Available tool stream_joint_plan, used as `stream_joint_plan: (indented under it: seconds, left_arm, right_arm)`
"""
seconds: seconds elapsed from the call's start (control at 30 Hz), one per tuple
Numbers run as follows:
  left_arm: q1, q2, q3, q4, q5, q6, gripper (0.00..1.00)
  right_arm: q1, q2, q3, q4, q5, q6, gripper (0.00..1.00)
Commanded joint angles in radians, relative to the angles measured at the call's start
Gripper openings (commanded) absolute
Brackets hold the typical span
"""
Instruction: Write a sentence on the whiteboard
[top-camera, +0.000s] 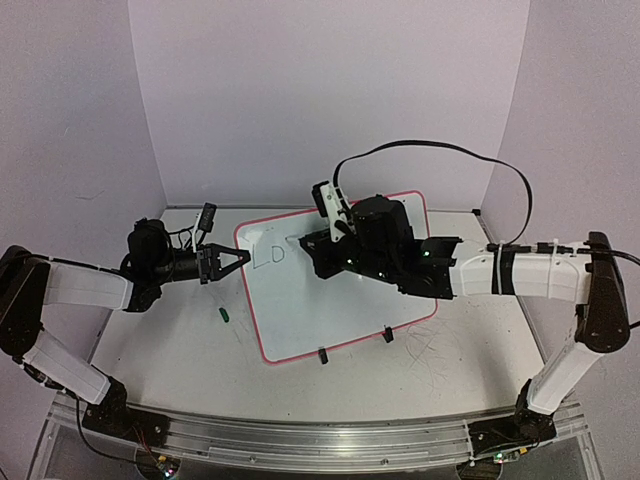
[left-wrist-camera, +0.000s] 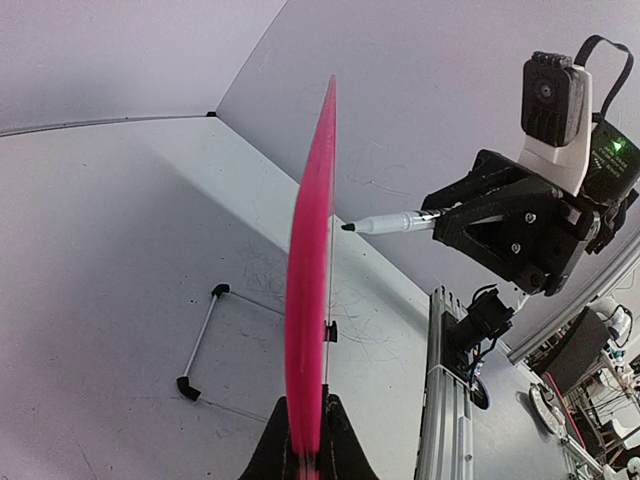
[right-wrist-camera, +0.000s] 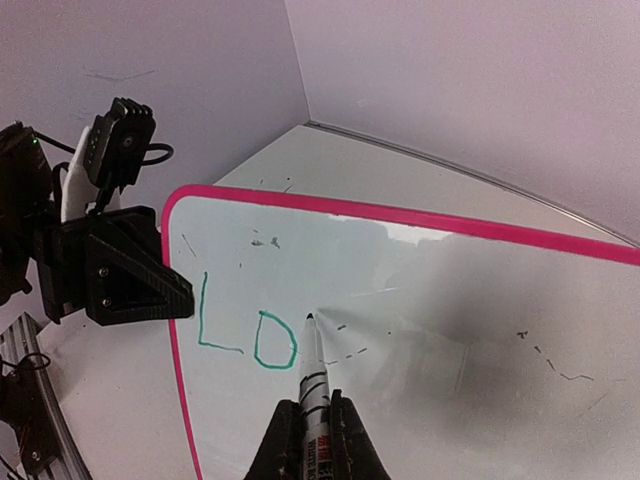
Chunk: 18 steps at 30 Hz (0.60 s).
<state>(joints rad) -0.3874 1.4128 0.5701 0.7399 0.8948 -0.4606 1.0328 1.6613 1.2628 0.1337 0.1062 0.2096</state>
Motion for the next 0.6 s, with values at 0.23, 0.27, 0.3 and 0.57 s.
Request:
stream_joint_plan:
  seconds: [0.23,0.27,0.3,0.57]
  left_arm:
    - [-0.014,-0.008,0.036,-0.03,0.012,0.079,0.0]
    - [-0.014,-0.009,0.035,-0.03,0.011,0.079,0.0]
    - [-0.013,-0.01,0.034,-0.03,0.011,0.079,0.0]
    - [-0.013,-0.012,0.033,-0.031,0.011,0.08,0.0]
  right_arm:
    - [0.006,0.034,0.056,0.003,0.002,-0.001,0.0]
    - [0.007,0.034,0.053,0.001,0.005,0.002,0.0]
    - [0.007,0.033,0.051,-0.002,0.007,0.004,0.0]
    - [0.014,0.024,0.036,-0.023,0.035,0.018,0.0]
